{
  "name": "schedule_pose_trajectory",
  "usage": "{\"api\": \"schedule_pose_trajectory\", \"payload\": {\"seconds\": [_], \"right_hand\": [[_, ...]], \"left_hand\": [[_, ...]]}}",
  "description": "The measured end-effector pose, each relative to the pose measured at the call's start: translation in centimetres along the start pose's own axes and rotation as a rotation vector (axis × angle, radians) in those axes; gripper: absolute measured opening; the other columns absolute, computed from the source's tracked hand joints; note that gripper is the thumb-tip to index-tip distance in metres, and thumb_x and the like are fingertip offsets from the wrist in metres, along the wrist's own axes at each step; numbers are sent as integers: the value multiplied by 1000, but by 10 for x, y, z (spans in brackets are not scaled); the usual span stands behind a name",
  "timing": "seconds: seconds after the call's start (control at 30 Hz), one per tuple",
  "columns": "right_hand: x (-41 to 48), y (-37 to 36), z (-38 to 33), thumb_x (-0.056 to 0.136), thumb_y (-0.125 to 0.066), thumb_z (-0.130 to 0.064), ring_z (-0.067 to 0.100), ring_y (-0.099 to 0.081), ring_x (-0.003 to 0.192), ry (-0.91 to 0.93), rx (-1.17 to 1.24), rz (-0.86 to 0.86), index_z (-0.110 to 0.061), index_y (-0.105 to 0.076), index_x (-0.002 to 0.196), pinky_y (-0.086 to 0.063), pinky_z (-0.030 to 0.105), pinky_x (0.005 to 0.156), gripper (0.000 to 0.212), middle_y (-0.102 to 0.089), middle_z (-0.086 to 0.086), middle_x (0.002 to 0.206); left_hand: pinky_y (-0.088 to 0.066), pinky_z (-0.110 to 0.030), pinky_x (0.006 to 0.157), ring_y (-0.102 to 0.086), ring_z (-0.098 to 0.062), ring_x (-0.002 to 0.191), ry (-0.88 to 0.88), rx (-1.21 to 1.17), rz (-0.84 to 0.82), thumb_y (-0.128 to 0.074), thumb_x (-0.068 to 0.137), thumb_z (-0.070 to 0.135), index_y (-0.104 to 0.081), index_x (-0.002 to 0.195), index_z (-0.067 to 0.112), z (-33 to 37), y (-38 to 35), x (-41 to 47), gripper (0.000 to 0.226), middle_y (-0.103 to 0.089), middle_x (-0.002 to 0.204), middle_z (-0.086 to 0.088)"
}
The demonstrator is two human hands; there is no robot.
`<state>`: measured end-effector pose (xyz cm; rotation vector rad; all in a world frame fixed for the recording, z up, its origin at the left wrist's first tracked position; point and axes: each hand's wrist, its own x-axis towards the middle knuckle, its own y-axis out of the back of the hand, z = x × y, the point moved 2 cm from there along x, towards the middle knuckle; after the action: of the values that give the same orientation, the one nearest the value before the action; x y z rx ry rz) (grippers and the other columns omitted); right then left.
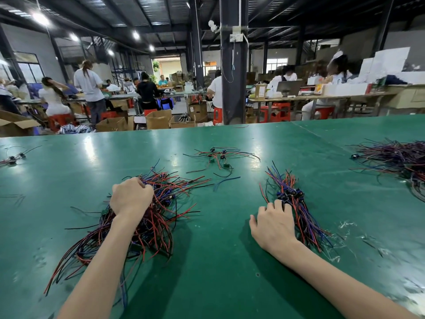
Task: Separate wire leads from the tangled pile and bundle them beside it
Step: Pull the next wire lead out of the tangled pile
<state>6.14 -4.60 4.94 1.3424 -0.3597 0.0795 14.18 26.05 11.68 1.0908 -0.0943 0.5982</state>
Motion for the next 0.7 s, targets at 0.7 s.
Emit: {"api": "schedule_pose_trajectory", "payload": {"seconds": [0.7], "right_hand": [[-2,2,-3,97,-28,-40,29,-44,116,-17,27,-22,-12,-58,116,-30,42,97,45,-60,9,119]], "left_hand": [[-43,-25,60,-56,-18,57,40,-120,-401,-60,85,8,-71,87,-7,-6,12,51,19,-69,70,-12]]}}
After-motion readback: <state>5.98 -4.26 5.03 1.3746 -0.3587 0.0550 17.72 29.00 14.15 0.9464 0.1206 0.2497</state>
